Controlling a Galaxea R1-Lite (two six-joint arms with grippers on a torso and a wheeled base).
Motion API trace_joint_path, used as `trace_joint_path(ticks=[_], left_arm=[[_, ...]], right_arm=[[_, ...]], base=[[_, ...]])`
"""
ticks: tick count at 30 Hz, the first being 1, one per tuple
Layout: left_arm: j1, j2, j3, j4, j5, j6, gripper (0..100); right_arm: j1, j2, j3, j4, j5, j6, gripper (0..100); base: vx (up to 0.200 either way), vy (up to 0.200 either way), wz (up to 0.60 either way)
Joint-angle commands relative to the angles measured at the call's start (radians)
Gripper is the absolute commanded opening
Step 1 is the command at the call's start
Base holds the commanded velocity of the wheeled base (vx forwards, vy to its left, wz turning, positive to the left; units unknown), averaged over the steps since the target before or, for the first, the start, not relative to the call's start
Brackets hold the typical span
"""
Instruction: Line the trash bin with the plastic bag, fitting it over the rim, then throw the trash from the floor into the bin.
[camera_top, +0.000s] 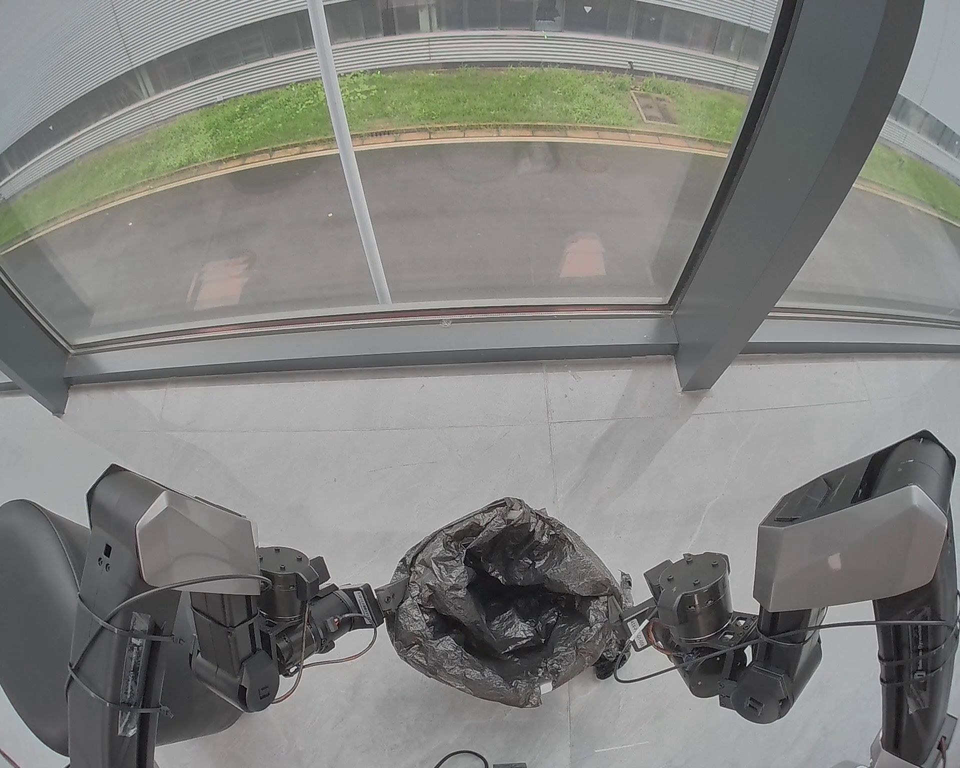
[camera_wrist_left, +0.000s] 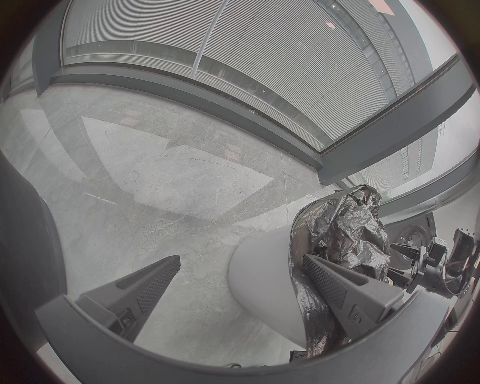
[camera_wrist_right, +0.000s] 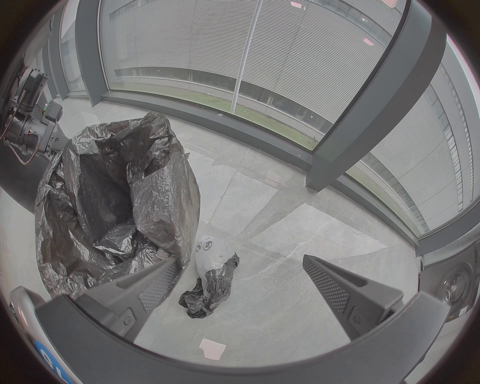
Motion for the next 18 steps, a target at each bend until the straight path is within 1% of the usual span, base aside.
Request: trace_joint_path(ticks=[1,7,13,16,18], left_arm=[[0.000,0.003,0.000,-0.002,0.000,0.000,100],[0.000,0.002,0.002,-0.002,0.000,0.000,100],[0.000,0.003,0.002,-0.002,0.000,0.003,100],[0.000,0.003,0.002,-0.002,0.000,0.003,100],[0.000,0.003,0.002,-0.002,0.000,0.003,100]], right_arm=[[0.001,0.016,-0.007,0.000,0.002,0.000,100],[0.002,0.017,-0.007,-0.001,0.001,-0.001,100],[0.016,-0.033,0.004,0.003,0.002,-0.008,100],[0.045,-0.082,0.009,0.000,0.007,-0.006,100],[0.070,-0.110,0.013,0.000,0.028,-0.004,100]], base=[[0.000,0.000,0.00],[0.000,0.000,0.00],[0.000,0.000,0.00],[0.000,0.000,0.00],[0.000,0.000,0.00]])
